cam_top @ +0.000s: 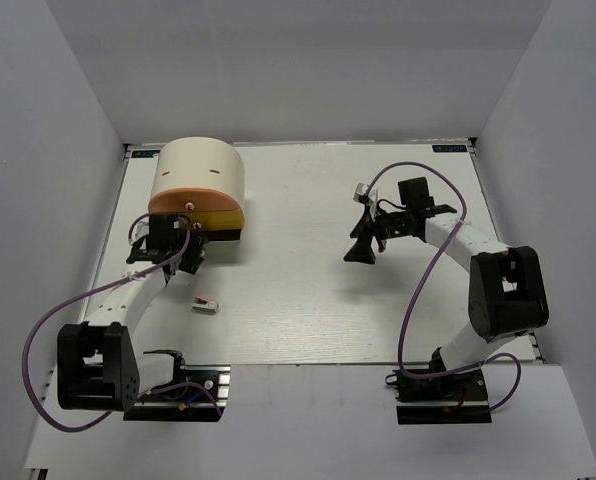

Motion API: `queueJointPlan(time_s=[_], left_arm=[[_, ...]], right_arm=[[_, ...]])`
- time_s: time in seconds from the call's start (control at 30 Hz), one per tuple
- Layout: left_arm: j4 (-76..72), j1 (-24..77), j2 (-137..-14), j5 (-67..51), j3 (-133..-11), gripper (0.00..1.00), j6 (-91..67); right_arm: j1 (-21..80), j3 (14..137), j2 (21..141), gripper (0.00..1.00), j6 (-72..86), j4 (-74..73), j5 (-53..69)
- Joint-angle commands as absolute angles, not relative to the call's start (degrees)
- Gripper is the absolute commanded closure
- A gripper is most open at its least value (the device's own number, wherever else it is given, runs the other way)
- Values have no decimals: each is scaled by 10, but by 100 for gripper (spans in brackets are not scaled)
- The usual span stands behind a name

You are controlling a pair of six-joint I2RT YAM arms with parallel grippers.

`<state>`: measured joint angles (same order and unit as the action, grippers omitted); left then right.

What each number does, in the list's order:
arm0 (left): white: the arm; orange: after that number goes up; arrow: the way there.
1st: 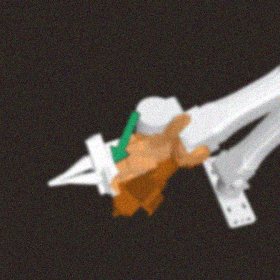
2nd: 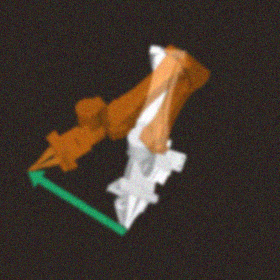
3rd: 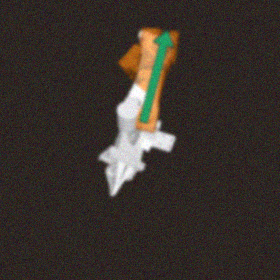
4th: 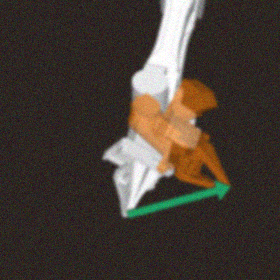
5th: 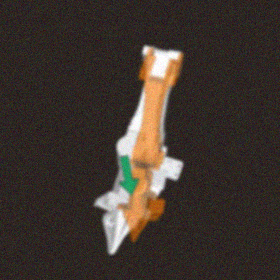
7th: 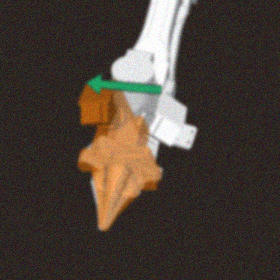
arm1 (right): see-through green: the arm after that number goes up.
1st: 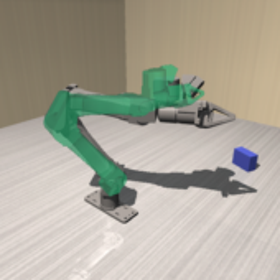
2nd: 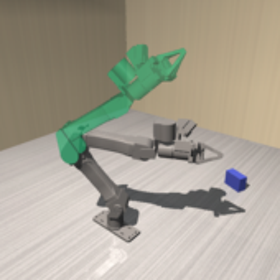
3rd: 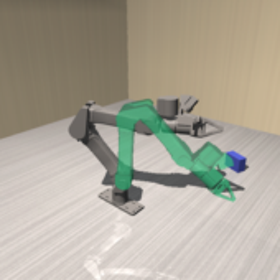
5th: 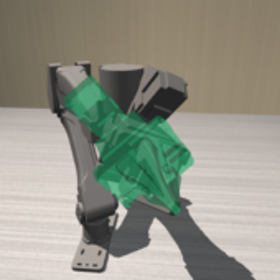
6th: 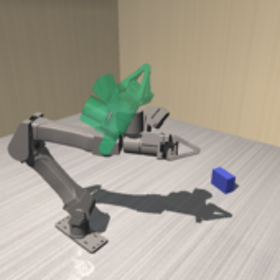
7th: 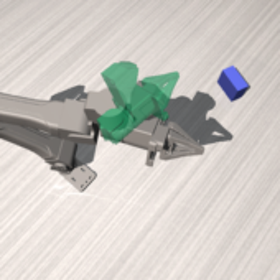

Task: Sort the stationery into containers
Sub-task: Open the drawer

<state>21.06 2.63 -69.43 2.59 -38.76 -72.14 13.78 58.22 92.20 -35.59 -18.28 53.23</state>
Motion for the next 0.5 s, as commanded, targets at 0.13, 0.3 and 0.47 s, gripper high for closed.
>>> queueJointPlan(time_s=[0.13, 0.3, 0.47], left_arm=[[278, 23, -677, 28, -402, 38, -703], [284, 23, -644, 33, -402, 35, -698], [239, 23, -613, 33, -390, 15, -679]], right_arm=[[136, 574, 913, 10, -359, -178, 539], [138, 574, 911, 10, -362, -180, 540], [140, 578, 911, 10, -372, -188, 541]])
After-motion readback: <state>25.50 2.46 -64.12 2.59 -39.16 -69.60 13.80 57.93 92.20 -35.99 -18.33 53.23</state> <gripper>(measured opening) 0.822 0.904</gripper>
